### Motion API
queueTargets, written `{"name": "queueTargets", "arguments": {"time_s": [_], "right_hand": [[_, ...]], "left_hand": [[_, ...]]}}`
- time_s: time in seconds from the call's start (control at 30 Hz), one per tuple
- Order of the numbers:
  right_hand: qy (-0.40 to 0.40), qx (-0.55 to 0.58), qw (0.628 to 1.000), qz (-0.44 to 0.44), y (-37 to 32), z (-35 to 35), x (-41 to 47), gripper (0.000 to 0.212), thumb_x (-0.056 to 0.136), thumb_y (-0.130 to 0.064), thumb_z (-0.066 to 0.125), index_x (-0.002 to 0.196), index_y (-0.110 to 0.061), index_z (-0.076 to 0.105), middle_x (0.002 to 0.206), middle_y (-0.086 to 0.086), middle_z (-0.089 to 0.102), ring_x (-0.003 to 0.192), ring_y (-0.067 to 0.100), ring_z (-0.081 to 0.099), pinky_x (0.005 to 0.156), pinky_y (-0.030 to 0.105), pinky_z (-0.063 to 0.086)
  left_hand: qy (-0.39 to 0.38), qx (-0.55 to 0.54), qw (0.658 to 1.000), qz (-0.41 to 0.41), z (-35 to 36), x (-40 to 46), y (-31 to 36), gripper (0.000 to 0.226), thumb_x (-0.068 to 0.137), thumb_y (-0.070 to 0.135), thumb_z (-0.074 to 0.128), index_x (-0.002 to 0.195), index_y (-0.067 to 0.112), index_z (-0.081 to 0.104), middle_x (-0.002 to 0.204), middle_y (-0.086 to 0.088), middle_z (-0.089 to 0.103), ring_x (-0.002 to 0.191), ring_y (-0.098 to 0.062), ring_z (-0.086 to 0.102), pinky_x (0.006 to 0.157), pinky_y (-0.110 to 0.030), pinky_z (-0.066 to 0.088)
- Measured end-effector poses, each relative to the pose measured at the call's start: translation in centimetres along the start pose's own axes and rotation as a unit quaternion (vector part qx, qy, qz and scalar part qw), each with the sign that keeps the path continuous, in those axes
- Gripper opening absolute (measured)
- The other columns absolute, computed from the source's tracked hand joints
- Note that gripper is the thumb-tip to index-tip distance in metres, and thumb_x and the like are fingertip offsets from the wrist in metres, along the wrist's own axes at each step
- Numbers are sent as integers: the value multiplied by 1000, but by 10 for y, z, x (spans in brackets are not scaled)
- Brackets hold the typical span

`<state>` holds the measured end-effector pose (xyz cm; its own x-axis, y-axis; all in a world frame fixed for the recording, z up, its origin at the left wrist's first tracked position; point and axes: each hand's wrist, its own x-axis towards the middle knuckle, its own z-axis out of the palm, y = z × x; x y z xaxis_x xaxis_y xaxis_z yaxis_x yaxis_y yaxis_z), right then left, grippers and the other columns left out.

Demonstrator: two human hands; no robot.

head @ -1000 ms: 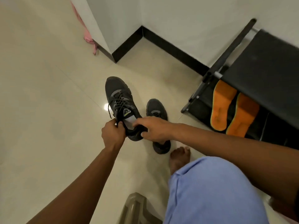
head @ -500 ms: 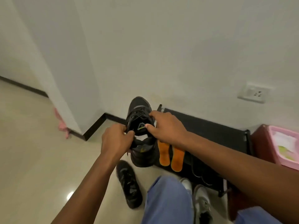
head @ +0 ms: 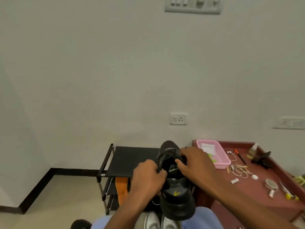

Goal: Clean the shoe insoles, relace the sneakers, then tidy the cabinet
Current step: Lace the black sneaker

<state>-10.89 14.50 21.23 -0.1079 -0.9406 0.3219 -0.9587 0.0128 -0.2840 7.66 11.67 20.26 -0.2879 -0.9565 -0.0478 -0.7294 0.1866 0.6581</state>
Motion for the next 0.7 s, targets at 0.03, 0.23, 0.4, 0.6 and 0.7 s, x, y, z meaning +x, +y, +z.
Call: {"name": "queueTargets", "arguments": {"time_s": [0.03, 0.23, 0.4, 0.6, 0.7], "right_hand": [[3, 5, 1000, 13, 12, -4, -10, 21, 91, -42, 62, 77, -31, 51, 78, -11, 53, 74, 12, 51, 58, 19, 29], [37, -7, 994, 99, 72, -14, -56, 21, 87, -38, 69, 74, -25, 60, 73, -8, 60, 68, 10, 52, 57, 28, 37], [46, -5, 988, 147, 108, -9, -81, 14, 89, -37, 71, 80, -27, 67, 75, -10, 61, 69, 7, 56, 60, 23, 43], [56, 50, 977, 199, 126, 7, -101, 11, 91, -35, 72, 82, -35, 67, 70, -17, 59, 65, -1, 55, 57, 12, 31], [80, 71, 967, 231, 135, 14, -108, 11, 90, -34, 74, 81, -34, 68, 65, -16, 57, 62, 0, 54, 56, 15, 33]], "left_hand": [[-15, 7, 1000, 8, 11, 0, 9, 37, 93, 36, 65, 67, 11, 68, 60, -5, 72, 51, -13, 70, 62, -32, 63], [-85, 1, 996, 16, 69, -3, 49, 31, 86, 38, 62, 72, 12, 70, 66, -4, 73, 60, -18, 73, 66, -39, 64], [-107, 22, 993, 40, 108, -6, 66, 27, 87, 32, 62, 65, 20, 56, 66, -1, 65, 61, -18, 65, 58, -30, 57], [-94, 45, 993, 57, 141, -5, 64, 27, 93, 36, 58, 68, 24, 58, 66, 5, 60, 59, -14, 57, 55, -26, 46], [-85, 49, 993, 71, 150, -3, 67, 28, 94, 39, 57, 72, 22, 62, 68, 4, 62, 63, -15, 62, 58, -28, 50]]}}
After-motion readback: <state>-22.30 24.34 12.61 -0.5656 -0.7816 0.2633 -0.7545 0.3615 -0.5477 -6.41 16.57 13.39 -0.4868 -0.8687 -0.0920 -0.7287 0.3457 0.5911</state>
